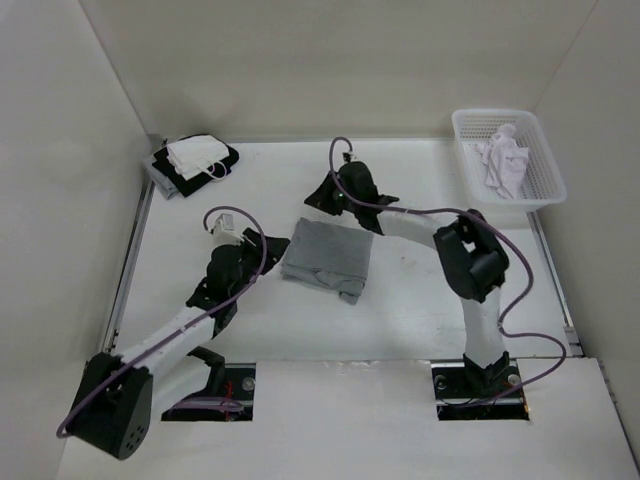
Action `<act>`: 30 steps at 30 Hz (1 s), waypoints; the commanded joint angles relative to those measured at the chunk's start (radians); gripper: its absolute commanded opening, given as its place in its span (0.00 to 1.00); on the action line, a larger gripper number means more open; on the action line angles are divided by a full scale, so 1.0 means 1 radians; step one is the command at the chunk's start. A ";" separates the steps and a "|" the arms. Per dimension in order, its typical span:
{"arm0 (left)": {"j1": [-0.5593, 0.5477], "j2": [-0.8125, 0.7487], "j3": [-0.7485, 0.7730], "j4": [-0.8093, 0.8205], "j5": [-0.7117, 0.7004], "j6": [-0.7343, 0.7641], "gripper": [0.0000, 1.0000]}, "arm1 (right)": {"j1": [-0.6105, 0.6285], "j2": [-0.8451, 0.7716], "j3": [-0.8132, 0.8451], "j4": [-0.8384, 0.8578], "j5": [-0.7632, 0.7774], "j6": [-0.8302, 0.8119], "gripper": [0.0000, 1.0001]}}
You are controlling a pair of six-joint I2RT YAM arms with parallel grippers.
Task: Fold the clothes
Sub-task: Fold the tank top
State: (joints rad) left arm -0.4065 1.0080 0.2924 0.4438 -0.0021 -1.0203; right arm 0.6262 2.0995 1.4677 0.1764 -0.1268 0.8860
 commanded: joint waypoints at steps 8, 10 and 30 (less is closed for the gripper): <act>0.045 -0.151 0.096 -0.309 -0.144 0.196 0.40 | -0.081 -0.674 -0.654 0.373 0.035 -0.077 0.42; 0.048 -0.135 0.114 -0.353 -0.160 0.227 0.42 | -0.098 -0.798 -0.794 0.370 0.081 -0.111 0.47; 0.162 -0.036 0.126 -0.453 -0.211 0.238 0.48 | -0.265 -1.142 -1.238 0.396 0.320 -0.139 0.68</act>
State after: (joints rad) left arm -0.2489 0.9535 0.3969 -0.0559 -0.2012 -0.7998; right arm 0.3672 0.9569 0.2291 0.5022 0.2016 0.7406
